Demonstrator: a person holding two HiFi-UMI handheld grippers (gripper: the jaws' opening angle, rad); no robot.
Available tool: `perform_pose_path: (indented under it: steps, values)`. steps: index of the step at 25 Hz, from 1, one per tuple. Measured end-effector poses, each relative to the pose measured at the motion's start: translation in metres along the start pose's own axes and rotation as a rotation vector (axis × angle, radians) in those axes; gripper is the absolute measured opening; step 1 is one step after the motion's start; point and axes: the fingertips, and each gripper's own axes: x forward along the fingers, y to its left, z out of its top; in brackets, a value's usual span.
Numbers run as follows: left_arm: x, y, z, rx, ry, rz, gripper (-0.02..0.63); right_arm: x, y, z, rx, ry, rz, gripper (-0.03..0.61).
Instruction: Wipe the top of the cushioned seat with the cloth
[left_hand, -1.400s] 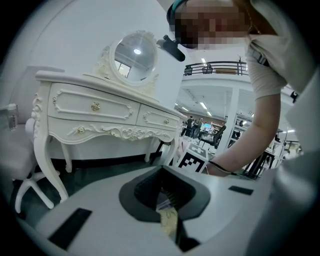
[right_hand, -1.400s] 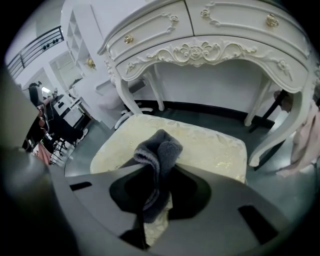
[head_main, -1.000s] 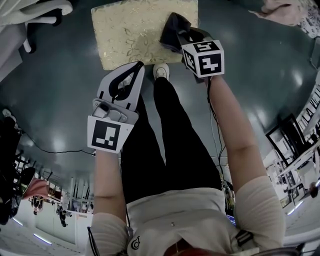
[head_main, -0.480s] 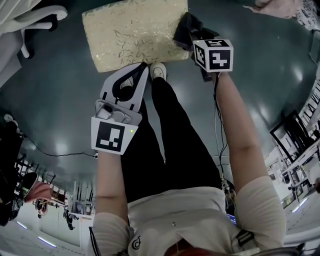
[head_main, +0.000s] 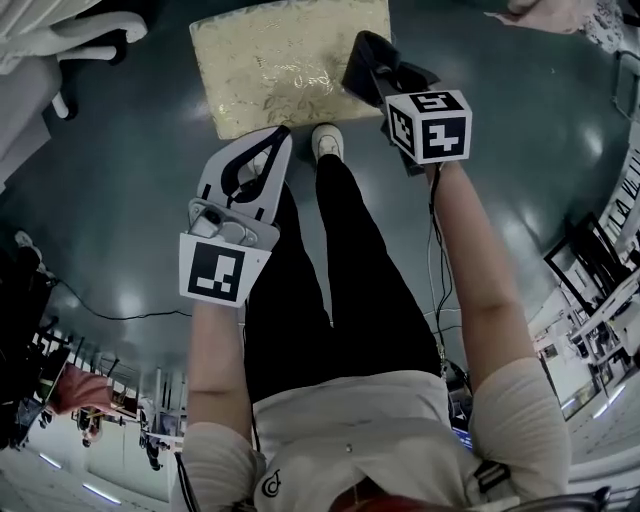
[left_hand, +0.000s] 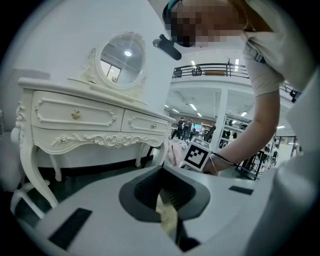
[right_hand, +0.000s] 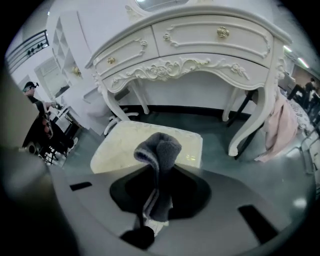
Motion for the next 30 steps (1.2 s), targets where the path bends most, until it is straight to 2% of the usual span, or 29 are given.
perform_pose_path:
  steps: [6, 12, 15, 21, 30]
  values:
    - [-0.041, 0.028, -0.007, 0.006, 0.005, 0.023, 0.012, 0.02, 0.088, 0.008, -0.024, -0.006, 0.106, 0.074]
    - [-0.091, 0.069, -0.028, -0.011, 0.022, 0.066, 0.012, 0.05, 0.185, 0.004, -0.097, 0.042, 0.212, 0.075]
    - [-0.106, 0.082, -0.039, -0.01, 0.032, 0.075, 0.012, 0.064, 0.217, -0.004, -0.111, 0.07, 0.249, 0.075]
    - [-0.122, 0.098, -0.057, -0.031, 0.06, 0.079, 0.012, 0.085, 0.244, -0.018, -0.081, 0.101, 0.265, 0.075]
    - [-0.114, 0.09, -0.054, -0.038, 0.044, 0.067, 0.012, 0.088, 0.236, -0.022, -0.074, 0.087, 0.244, 0.077]
